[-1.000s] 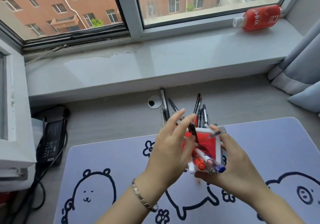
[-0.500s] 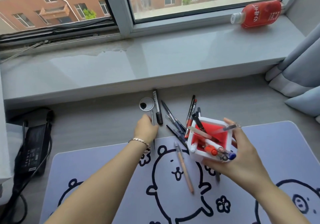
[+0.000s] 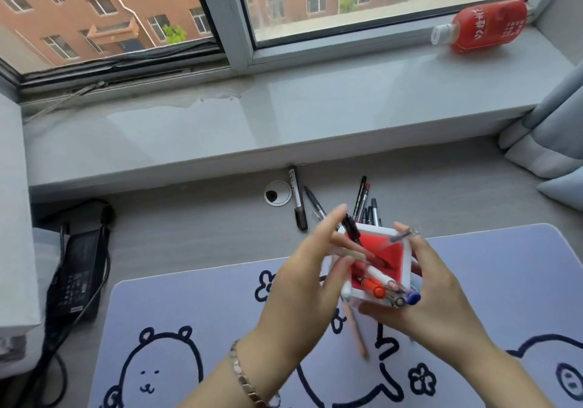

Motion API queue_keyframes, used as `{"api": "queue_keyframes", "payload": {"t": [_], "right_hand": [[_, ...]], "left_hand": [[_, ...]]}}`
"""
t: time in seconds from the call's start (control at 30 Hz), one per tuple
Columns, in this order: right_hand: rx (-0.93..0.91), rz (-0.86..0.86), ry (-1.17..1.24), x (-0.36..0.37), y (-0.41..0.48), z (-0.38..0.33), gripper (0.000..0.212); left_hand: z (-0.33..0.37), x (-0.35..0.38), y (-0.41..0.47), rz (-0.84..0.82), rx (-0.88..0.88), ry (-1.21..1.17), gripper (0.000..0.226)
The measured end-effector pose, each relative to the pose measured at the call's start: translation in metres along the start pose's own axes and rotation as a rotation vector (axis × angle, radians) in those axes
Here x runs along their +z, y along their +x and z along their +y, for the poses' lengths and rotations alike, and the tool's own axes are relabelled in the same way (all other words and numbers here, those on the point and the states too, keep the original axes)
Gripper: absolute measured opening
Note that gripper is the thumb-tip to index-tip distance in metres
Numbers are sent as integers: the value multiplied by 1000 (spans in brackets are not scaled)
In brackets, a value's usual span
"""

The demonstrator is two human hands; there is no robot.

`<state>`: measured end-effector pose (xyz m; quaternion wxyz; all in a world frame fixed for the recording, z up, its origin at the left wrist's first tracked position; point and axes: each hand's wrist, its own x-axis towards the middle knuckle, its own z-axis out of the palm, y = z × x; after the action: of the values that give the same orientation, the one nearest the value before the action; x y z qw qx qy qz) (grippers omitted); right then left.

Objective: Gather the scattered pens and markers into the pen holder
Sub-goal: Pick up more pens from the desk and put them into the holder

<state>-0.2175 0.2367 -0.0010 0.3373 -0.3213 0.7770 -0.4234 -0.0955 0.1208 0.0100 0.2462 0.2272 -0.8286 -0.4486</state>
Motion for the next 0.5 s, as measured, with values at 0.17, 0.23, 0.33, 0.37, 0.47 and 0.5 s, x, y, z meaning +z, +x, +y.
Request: {"api": "queue_keyframes", "payload": {"t": [0.17, 0.23, 0.33, 0.37, 0.47, 0.5], "right_hand": [[24, 22, 8, -6, -4, 7, 92], [46, 54, 18, -13, -3, 11, 91], [56, 98, 28, -24, -1, 15, 86], [59, 105, 30, -26, -1, 16, 85], [86, 127, 35, -32, 0, 15, 84], [97, 132, 43, -33, 0, 15, 83]], "left_hand": [[-5, 4, 17, -218, 164, 232, 42], [-26, -1, 35, -90, 169, 165, 33], [-84, -7, 70, -47, 119, 507, 42], [-103, -9, 79, -154, 101, 622, 47], [-143, -11, 92, -462, 166, 867, 40], [-149, -12, 93, -488, 218, 940, 40]]}}
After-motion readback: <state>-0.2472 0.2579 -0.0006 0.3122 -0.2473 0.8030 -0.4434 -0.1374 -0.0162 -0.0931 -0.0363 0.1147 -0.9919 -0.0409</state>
